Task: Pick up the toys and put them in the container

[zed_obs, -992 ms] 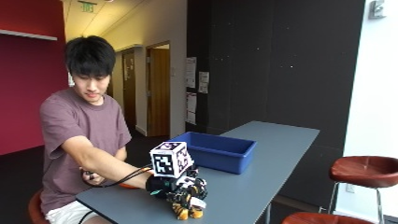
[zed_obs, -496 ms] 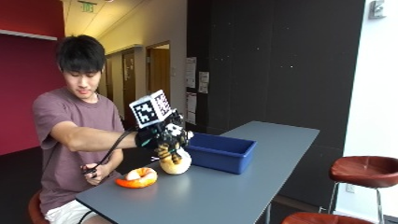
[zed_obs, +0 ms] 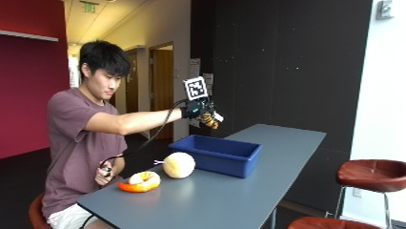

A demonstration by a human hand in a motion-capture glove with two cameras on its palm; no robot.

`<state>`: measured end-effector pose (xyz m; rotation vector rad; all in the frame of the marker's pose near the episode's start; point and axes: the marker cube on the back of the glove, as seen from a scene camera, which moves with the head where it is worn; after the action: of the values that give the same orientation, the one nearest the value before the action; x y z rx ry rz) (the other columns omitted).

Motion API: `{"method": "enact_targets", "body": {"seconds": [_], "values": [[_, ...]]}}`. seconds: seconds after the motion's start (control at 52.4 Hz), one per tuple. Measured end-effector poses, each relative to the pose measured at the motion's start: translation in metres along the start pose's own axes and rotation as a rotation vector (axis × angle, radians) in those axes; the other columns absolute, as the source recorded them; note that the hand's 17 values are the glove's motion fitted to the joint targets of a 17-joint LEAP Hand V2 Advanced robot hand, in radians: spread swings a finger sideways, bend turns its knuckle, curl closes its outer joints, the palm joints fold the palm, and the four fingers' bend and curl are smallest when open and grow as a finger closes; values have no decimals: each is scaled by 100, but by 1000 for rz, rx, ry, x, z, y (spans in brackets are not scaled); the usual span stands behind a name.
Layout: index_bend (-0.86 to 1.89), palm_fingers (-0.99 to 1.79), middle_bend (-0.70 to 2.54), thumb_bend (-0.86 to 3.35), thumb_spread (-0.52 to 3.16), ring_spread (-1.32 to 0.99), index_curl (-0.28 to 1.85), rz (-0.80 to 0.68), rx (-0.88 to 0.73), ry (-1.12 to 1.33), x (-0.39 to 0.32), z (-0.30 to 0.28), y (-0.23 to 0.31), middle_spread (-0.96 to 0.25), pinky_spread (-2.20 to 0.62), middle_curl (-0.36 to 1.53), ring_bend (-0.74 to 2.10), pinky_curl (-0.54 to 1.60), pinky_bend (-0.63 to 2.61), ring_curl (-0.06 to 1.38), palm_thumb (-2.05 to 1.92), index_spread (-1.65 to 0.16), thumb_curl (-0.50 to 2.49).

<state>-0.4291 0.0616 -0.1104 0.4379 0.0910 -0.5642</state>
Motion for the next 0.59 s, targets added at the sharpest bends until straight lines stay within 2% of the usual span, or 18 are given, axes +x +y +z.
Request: {"method": "enact_targets", "body": {"seconds": [0.134,0.153,0.172,0.21,0.229,0.248,0.267,0.286,0.324,0.439,0.515,0.591], "values": [[58,60,132,-2,86,-34,71,107,-155,22,-8,53,-17,-19,-30,73,128,64,96,57,45,-34,69],[55,48,129,-3,89,-34,70,95,-187,24,-9,57,-16,-20,-29,72,123,63,96,55,43,-34,69],[57,53,131,-2,89,-33,73,79,-235,31,-9,61,-14,-19,-29,73,127,65,97,58,44,-34,69],[55,36,126,-5,95,-33,72,93,-373,58,-5,69,-9,-21,-27,71,118,64,96,55,37,-33,67],[51,15,118,-11,102,-32,71,141,-449,76,0,73,-7,-22,-25,68,109,64,97,53,24,-32,62],[49,8,120,-10,104,-30,72,211,-513,103,7,75,-6,-22,-23,69,104,66,100,54,20,-31,60],[36,-46,82,-16,104,-24,68,284,-558,138,15,77,-4,-20,-19,58,95,69,114,51,8,-29,56],[29,-65,66,-15,104,-20,66,337,-583,172,23,76,-2,-16,-16,54,87,69,120,49,2,-27,54],[13,-77,46,-15,103,-14,59,335,-593,177,32,69,3,-10,-11,47,69,65,125,43,-9,-26,51],[-2,-61,14,-12,101,-3,40,156,-536,-13,41,21,25,-2,-1,36,42,60,119,32,-15,-23,43],[-2,-54,8,-11,101,1,33,243,-522,27,72,-8,48,0,3,32,35,57,114,29,-15,-22,39],[0,-49,8,-10,104,3,28,55,-507,-23,106,-42,98,1,5,29,30,53,109,28,-14,-21,35]]}}
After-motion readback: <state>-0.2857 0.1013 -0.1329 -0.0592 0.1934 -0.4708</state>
